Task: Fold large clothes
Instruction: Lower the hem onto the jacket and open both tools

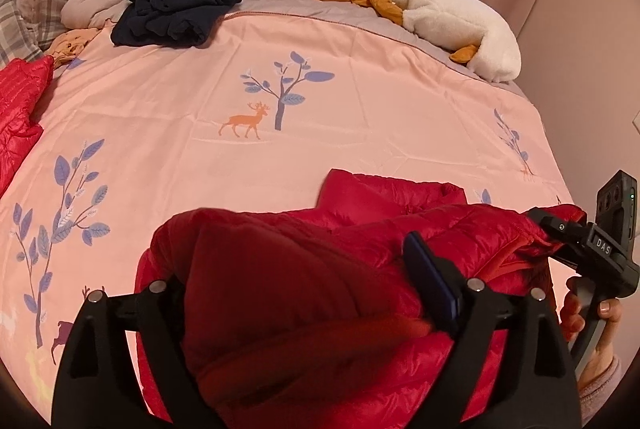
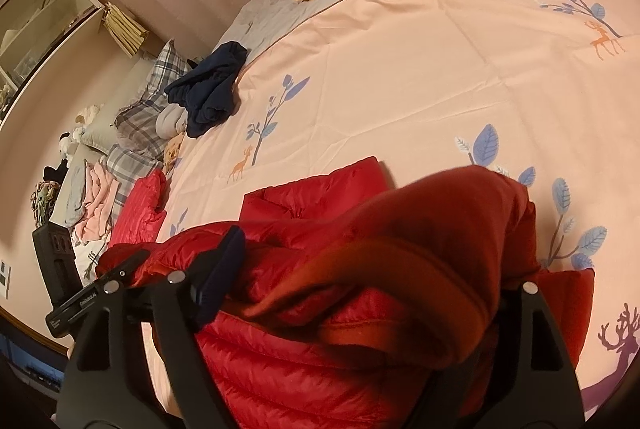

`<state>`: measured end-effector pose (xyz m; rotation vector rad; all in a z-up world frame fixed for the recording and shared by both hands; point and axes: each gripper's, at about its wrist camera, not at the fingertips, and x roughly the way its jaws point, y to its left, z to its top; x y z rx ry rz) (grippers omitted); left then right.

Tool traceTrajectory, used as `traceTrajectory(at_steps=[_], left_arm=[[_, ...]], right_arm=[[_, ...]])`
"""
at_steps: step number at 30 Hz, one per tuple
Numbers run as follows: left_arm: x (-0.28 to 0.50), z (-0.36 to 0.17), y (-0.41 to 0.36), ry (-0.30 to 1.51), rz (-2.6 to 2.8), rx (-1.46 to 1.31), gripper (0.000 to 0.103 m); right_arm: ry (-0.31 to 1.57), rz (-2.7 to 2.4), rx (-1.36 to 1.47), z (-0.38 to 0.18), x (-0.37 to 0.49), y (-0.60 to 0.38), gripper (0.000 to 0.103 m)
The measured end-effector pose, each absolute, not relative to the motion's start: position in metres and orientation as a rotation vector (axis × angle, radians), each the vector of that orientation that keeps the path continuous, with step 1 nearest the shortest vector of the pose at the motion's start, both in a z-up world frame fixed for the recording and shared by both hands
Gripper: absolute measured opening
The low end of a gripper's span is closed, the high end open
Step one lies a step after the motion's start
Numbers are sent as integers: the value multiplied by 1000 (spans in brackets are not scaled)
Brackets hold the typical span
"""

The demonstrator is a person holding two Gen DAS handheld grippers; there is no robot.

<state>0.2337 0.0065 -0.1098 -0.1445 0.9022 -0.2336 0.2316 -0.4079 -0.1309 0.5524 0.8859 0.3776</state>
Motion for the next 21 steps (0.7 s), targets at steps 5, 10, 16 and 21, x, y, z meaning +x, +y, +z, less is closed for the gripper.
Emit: traceTrajectory(at_steps=[5, 10, 16, 21], left_arm=[[233, -109, 7, 894, -212, -132, 89], [237, -111, 7, 890, -193, -113, 90], [242, -114, 7, 895, -186, -103, 91], [243, -114, 7, 896, -185, -99, 91]], right_arm=[[877, 371, 558, -129, 232, -411, 84], [876, 360, 563, -128, 233, -413, 85], [878, 351, 560, -128, 235, -414, 87], [880, 348, 561, -129, 237, -414, 88]])
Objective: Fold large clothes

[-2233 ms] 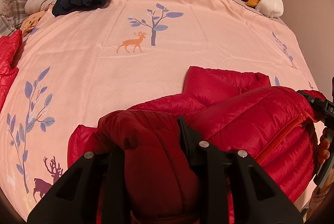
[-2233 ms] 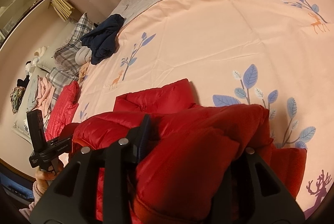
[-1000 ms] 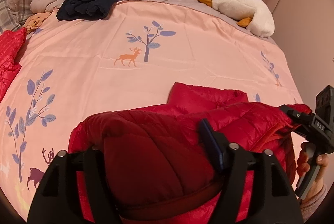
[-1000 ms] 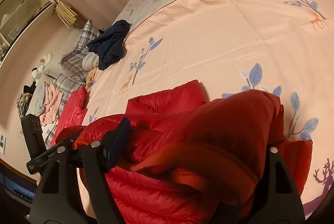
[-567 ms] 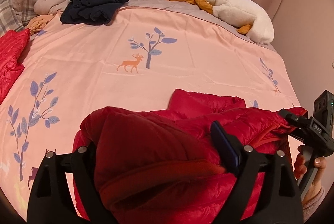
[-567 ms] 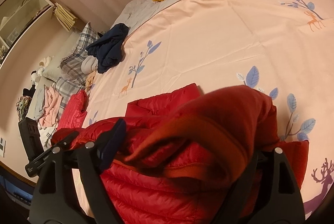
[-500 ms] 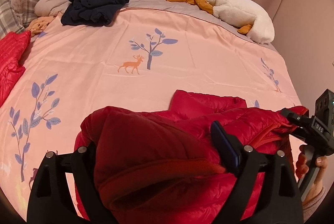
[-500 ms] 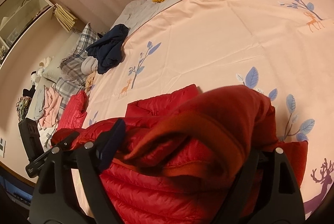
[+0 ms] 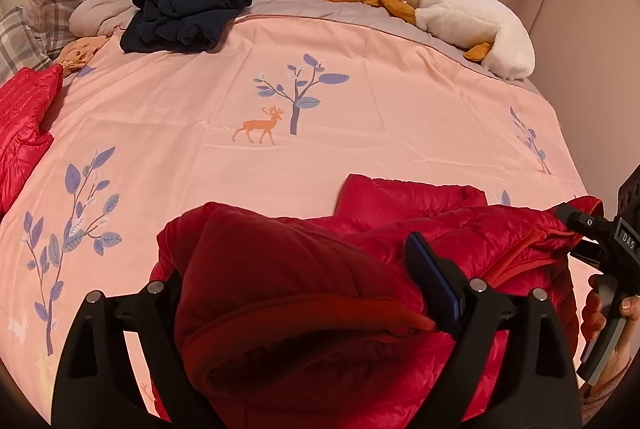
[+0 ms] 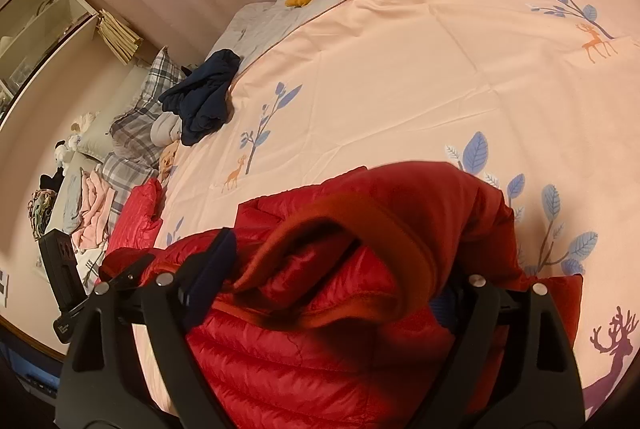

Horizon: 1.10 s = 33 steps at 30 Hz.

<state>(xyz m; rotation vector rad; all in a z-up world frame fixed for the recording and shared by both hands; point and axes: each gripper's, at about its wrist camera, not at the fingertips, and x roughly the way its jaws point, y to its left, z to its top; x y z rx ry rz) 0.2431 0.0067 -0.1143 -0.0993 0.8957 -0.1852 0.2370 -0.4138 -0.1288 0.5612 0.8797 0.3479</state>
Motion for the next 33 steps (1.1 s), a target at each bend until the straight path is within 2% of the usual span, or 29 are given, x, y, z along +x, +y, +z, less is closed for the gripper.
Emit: traceTrajectory(at_steps=[13, 18, 33], left_arm=[[240, -110, 4, 881, -197, -96, 96], [236, -105, 4, 872, -214, -113, 101], [235, -96, 5, 848, -200, -127, 101]], right_arm=[[879, 347, 569, -129, 239, -416, 90], [872, 351, 573, -129, 239, -416, 92], [836, 342, 592, -121, 235, -428, 95]])
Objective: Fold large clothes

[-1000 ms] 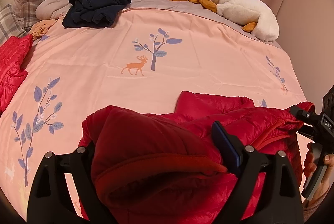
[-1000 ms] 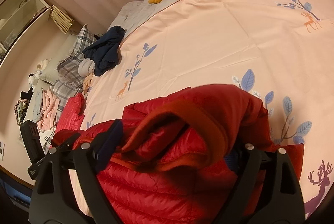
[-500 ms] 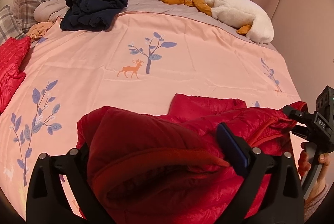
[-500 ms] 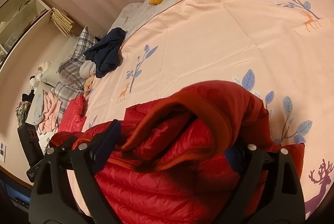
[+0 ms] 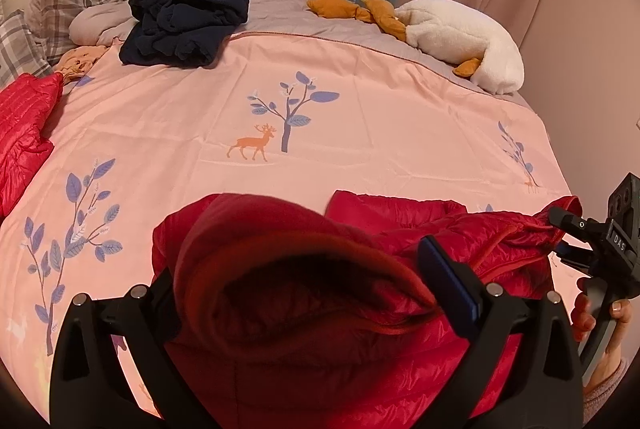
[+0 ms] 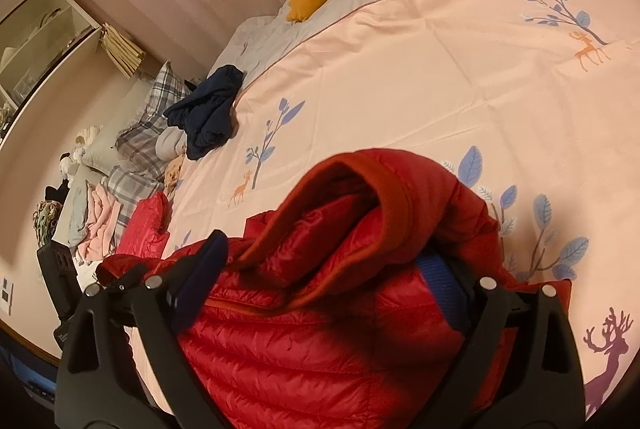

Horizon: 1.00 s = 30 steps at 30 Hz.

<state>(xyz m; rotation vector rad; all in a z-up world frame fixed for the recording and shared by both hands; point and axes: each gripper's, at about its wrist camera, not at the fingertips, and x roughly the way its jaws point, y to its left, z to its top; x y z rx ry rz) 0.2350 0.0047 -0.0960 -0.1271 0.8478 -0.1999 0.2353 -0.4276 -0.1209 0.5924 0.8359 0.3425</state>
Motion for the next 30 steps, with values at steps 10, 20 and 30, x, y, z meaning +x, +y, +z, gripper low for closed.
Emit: traceTrajectory(at_steps=[10, 20, 30], left_arm=[[240, -97, 7, 846, -182, -131, 101], [244, -98, 9, 848, -177, -126, 101], [247, -99, 11, 850, -172, -125, 101]], right_arm=[[834, 339, 596, -121, 237, -430, 95], [836, 336, 594, -121, 240, -432, 95], [837, 336, 593, -121, 241, -432, 96]])
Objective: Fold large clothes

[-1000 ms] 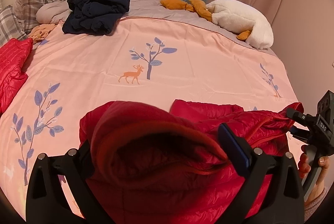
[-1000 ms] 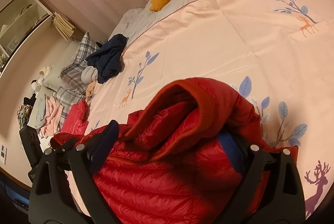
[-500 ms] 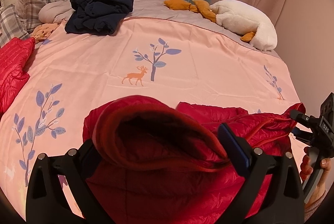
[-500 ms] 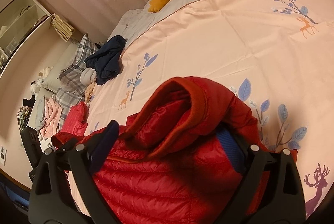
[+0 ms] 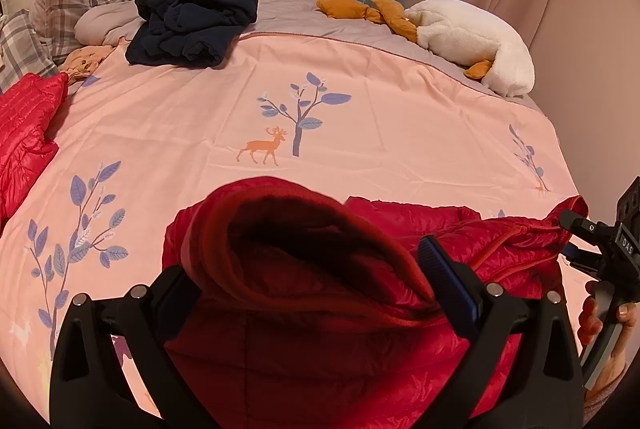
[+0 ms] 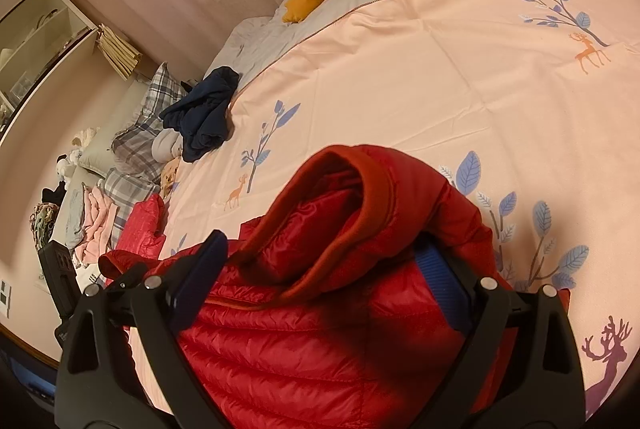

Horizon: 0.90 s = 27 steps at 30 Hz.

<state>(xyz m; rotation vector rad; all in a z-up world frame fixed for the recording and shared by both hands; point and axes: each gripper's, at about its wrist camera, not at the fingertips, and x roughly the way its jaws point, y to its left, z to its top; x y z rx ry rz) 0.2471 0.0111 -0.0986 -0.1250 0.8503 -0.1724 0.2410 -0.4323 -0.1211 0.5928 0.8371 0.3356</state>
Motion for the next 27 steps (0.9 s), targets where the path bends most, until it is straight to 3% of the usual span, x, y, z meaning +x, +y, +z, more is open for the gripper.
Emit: traceTrajectory(at_steps=[27], left_arm=[[255, -109, 15, 859, -147, -108, 102]], right_arm=[[843, 332, 586, -128, 243, -429, 96]])
